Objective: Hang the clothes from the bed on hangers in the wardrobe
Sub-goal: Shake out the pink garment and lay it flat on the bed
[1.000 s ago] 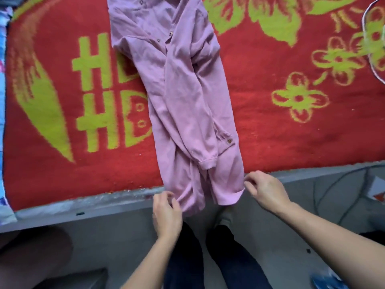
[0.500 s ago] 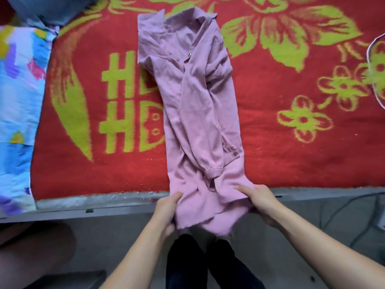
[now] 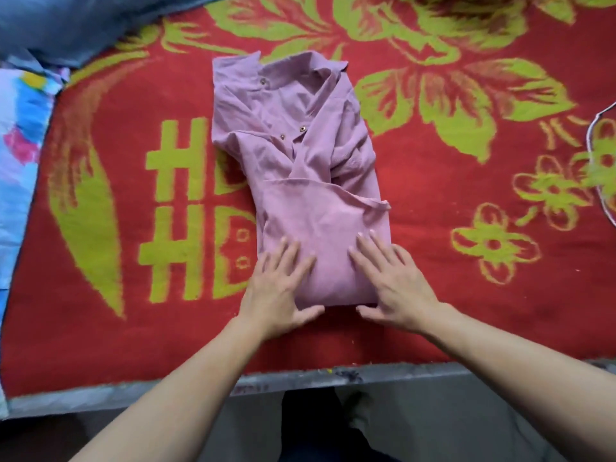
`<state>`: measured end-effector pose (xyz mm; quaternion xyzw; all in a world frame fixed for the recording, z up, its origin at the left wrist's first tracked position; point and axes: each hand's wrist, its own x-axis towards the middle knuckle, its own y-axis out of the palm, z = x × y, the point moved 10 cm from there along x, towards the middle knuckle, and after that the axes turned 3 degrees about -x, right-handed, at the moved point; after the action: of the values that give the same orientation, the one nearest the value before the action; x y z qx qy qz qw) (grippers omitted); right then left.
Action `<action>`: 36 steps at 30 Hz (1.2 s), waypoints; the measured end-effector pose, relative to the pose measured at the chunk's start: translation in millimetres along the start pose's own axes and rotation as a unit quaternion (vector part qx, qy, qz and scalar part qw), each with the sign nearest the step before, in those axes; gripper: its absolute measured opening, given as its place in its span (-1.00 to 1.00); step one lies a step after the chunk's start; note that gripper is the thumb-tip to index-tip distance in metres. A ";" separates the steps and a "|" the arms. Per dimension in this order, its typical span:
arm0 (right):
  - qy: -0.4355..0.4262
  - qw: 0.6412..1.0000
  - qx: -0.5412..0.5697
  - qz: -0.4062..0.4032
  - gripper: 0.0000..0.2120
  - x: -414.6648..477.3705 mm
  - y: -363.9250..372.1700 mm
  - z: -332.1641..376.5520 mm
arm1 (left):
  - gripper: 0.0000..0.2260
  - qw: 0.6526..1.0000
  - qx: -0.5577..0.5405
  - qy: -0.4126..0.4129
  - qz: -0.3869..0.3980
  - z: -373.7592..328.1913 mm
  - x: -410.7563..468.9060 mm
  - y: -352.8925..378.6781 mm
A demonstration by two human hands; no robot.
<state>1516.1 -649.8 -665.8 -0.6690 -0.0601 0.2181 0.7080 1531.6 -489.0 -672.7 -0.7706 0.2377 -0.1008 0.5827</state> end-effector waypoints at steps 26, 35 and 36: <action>0.144 0.897 0.369 0.194 -0.92 209.7 -117.0 -93.6 | -0.84 0.841 -0.425 -0.274 0.192 138.2 148.3 -114.0; 0.067 0.996 0.049 -0.031 -0.47 266.2 -60.2 -101.9 | -0.49 0.965 -0.071 -0.242 -0.070 161.6 196.7 -88.7; 0.043 0.999 0.025 -0.022 -0.45 261.2 -47.3 -93.1 | -0.42 0.976 -0.041 -0.212 -0.011 150.9 192.2 -63.9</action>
<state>1796.5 -634.4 -682.9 -0.6586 -0.0395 0.1748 0.7309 1779.3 -440.5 -681.0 -0.8004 0.1048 0.0683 0.5862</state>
